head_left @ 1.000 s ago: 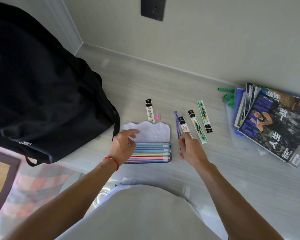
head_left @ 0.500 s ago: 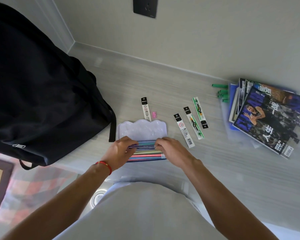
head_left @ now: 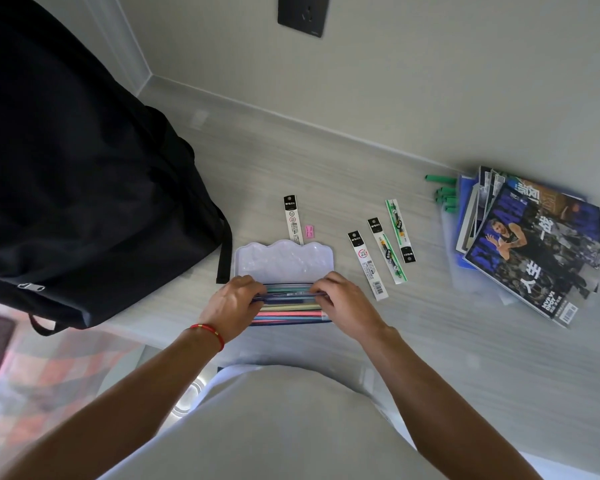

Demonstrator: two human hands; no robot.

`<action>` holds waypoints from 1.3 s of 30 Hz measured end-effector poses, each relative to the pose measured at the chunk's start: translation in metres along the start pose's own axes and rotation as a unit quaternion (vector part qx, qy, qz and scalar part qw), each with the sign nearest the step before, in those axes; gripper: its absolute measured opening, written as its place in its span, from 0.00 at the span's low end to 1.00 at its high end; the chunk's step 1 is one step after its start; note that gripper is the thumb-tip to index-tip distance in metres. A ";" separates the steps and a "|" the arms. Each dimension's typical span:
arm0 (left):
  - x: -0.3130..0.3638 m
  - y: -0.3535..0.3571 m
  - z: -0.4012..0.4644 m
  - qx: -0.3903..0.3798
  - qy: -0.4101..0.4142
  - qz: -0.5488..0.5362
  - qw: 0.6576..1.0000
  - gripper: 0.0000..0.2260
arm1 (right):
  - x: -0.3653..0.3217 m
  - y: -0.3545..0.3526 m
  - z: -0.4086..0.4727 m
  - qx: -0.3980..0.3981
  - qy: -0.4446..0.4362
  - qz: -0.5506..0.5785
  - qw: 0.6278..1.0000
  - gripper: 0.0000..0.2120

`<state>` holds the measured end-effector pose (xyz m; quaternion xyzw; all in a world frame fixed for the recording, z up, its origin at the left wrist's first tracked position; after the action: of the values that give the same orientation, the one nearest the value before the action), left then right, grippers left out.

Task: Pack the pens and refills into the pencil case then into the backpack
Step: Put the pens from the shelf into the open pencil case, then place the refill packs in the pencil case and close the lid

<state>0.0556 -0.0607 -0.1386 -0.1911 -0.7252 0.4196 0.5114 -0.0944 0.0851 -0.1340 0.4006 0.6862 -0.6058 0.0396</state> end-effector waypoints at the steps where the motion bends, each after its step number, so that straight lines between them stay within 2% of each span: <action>1: -0.001 0.000 0.000 0.005 0.002 0.004 1.000 0.06 | 0.003 -0.005 -0.002 0.027 0.012 0.011 1.000 0.08; 5: 0.000 -0.001 0.002 0.024 0.013 0.016 0.999 0.06 | 0.038 -0.032 -0.012 0.165 0.135 0.014 0.977 0.08; 7: 0.003 -0.001 0.004 0.022 0.015 0.012 1.000 0.06 | 0.059 -0.038 -0.019 0.171 0.200 -0.050 0.964 0.13; 9: 0.005 0.000 0.006 0.016 0.015 0.014 1.000 0.05 | 0.070 -0.038 -0.023 0.149 0.223 -0.106 0.957 0.17; 13: 0.018 -0.007 0.017 0.017 0.002 0.016 1.000 0.05 | 0.076 -0.035 -0.027 0.145 0.212 -0.139 0.956 0.16; 16: 0.029 -0.017 0.042 0.033 -0.034 -0.011 0.999 0.09 | 0.076 -0.038 -0.025 0.141 0.206 -0.155 0.956 0.13; 21: 0.022 -0.020 0.096 0.002 -0.081 0.018 0.997 0.10 | 0.080 -0.047 -0.016 0.137 0.232 -0.102 0.958 0.12; 25: 0.014 -0.018 0.133 -0.022 -0.097 0.084 0.992 0.05 | 0.095 -0.072 -0.010 0.184 0.260 -0.066 0.946 0.13; 29: 0.008 -0.008 0.156 -0.028 -0.160 0.067 0.984 0.11 | 0.113 -0.101 -0.003 0.242 0.274 -0.058 0.929 0.15; 32: 0.008 0.006 0.164 -0.039 -0.191 0.073 0.978 0.17 | 0.129 -0.107 0.009 0.216 0.271 -0.025 0.938 0.14; 36: 0.014 0.014 0.167 0.021 -0.234 0.066 0.970 0.22 | 0.150 -0.102 0.013 0.156 0.284 0.035 0.946 0.11; 39: 0.018 0.021 0.171 0.016 -0.260 0.049 0.964 0.24 | 0.159 -0.101 0.014 0.155 0.275 0.046 0.948 0.09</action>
<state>-0.1092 -0.1067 -0.1668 -0.1024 -0.8160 0.4911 0.2873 -0.2680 0.1578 -0.1430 0.5843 0.5491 -0.5681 -0.1852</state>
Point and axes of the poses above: each hand's wrist, its own z-axis towards the middle knuckle, its own y-axis out of the palm, x = y × z, the point moved 8 cm from there along z, towards the middle knuckle
